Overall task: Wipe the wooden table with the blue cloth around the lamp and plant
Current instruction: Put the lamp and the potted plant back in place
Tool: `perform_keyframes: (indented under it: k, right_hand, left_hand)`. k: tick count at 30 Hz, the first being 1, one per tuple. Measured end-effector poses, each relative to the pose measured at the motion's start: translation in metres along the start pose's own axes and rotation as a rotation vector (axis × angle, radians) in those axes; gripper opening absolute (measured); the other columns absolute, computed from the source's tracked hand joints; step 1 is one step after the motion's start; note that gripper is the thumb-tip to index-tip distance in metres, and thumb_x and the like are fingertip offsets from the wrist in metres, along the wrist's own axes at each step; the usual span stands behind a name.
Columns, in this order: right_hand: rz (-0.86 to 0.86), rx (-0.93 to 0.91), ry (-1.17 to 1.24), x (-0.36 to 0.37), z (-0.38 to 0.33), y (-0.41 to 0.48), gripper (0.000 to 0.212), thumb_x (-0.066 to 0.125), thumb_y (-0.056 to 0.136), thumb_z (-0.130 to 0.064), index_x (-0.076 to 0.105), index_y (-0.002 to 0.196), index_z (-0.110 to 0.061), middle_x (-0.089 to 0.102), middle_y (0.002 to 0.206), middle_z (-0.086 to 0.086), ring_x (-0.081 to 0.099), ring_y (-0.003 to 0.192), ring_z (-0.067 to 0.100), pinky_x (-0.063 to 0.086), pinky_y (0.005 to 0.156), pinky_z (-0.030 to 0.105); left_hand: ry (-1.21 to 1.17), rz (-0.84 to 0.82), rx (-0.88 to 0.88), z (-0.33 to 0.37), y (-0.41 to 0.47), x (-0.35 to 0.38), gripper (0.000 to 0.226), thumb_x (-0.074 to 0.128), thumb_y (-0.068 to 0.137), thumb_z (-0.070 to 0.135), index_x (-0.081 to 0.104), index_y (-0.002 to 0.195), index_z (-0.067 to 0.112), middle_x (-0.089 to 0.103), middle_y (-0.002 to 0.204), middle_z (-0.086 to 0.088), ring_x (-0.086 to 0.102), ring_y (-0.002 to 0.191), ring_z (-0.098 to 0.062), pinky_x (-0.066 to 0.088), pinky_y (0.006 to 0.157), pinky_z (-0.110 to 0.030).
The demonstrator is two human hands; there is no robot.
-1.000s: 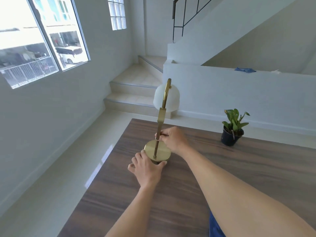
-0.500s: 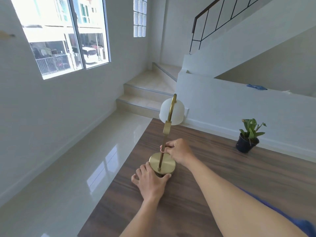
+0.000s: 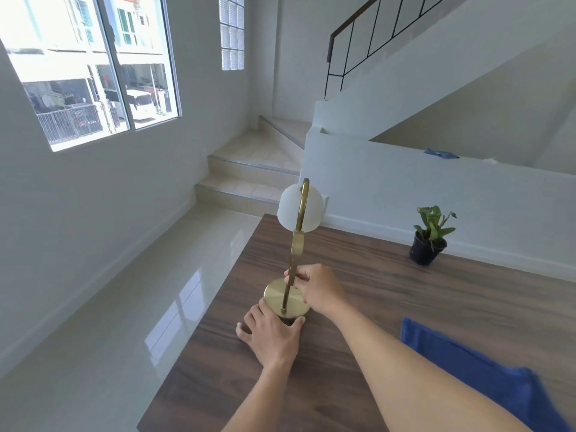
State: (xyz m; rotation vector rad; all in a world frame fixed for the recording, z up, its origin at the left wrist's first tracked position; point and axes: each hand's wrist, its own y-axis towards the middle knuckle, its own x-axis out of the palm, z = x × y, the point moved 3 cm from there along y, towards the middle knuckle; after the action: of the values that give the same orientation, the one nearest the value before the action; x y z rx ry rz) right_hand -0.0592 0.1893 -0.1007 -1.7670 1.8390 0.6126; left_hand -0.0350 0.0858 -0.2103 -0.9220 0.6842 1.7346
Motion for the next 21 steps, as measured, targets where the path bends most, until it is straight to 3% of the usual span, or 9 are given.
perform_keyframes:
  k: [2, 5, 7, 9, 10, 13, 18, 21]
  right_hand:
    - [-0.004, -0.004, -0.022, 0.001, 0.001, -0.004, 0.018, 0.058, 0.095, -0.027, 0.072, 0.107, -0.029, 0.07, 0.091, -0.014, 0.054, 0.046, 0.003, 0.037, 0.046, 0.008]
    - [-0.042, 0.003, -0.045, -0.002, 0.008, -0.01, 0.022, 0.056, 0.095, -0.032, 0.068, 0.113, -0.03, 0.069, 0.096, -0.015, 0.061, 0.048, 0.002, 0.041, 0.051, 0.009]
    - [-0.041, 0.029, -0.093, -0.011, 0.018, -0.016, 0.019, 0.053, 0.095, -0.034, 0.069, 0.102, -0.028, 0.07, 0.09, -0.014, 0.064, 0.052, 0.004, 0.051, 0.061, 0.021]
    - [-0.026, 0.075, -0.157, -0.025, 0.032, -0.022, 0.025, 0.049, 0.094, -0.033, 0.069, 0.086, -0.021, 0.072, 0.079, -0.008, 0.064, 0.059, 0.009, 0.055, 0.07, 0.032]
    - [-0.018, 0.098, -0.191, -0.034, 0.042, -0.025, 0.028, 0.048, 0.094, -0.032, 0.069, 0.081, -0.018, 0.072, 0.075, -0.005, 0.064, 0.062, 0.01, 0.056, 0.072, 0.035]
    - [0.008, 0.155, -0.284, -0.061, 0.068, -0.038, 0.029, 0.045, 0.091, -0.031, 0.066, 0.075, -0.018, 0.068, 0.071, -0.005, 0.063, 0.068, 0.014, 0.054, 0.069, 0.036]
    - [0.07, 0.229, -0.333, -0.113, 0.112, -0.056, 0.028, 0.049, 0.09, -0.029, 0.062, 0.07, -0.015, 0.064, 0.069, -0.003, 0.058, 0.065, 0.018, 0.042, 0.057, 0.031]
    - [0.136, 0.262, -0.288, -0.146, 0.139, -0.062, 0.031, 0.049, 0.09, -0.031, 0.057, 0.065, -0.014, 0.064, 0.067, -0.001, 0.057, 0.062, 0.019, 0.044, 0.057, 0.034]
  left_hand:
    - [0.021, -0.039, 0.009, 0.002, 0.002, -0.002, 0.089, 0.061, 0.066, 0.073, 0.039, 0.133, 0.019, 0.048, 0.13, 0.001, 0.037, 0.128, -0.021, 0.02, 0.111, -0.049]
    - [0.052, -0.081, -0.003, 0.001, 0.0, -0.005, 0.084, 0.058, 0.07, 0.071, 0.038, 0.131, 0.018, 0.046, 0.128, 0.0, 0.038, 0.125, -0.022, 0.023, 0.108, -0.048]
    - [0.012, -0.013, 0.023, 0.001, -0.007, -0.012, 0.063, 0.06, 0.073, 0.063, 0.047, 0.115, 0.018, 0.049, 0.113, 0.0, 0.045, 0.112, -0.023, 0.032, 0.099, -0.045]
    - [-0.07, 0.041, 0.212, 0.006, -0.017, -0.016, 0.028, 0.058, 0.082, 0.048, 0.051, 0.086, 0.021, 0.054, 0.091, 0.003, 0.053, 0.092, -0.022, 0.04, 0.084, -0.039]
    - [-0.102, -0.011, 0.314, 0.012, -0.023, -0.016, 0.024, 0.055, 0.085, 0.04, 0.047, 0.073, 0.021, 0.056, 0.08, 0.004, 0.056, 0.082, -0.022, 0.042, 0.075, -0.037]
    - [-0.072, -0.186, 0.493, 0.041, -0.033, -0.015, 0.036, 0.047, 0.086, 0.032, 0.033, 0.057, 0.014, 0.054, 0.059, -0.001, 0.054, 0.062, -0.028, 0.038, 0.056, -0.035]
    - [-0.08, -0.289, 0.671, 0.115, -0.033, -0.013, 0.04, 0.048, 0.082, 0.031, 0.028, 0.053, 0.012, 0.039, 0.05, 0.0, 0.044, 0.057, -0.031, 0.033, 0.053, -0.033]
    - [-0.045, -0.318, 0.753, 0.156, -0.034, -0.003, 0.034, 0.048, 0.083, 0.032, 0.031, 0.058, 0.016, 0.046, 0.057, 0.002, 0.045, 0.062, -0.029, 0.033, 0.057, -0.033]
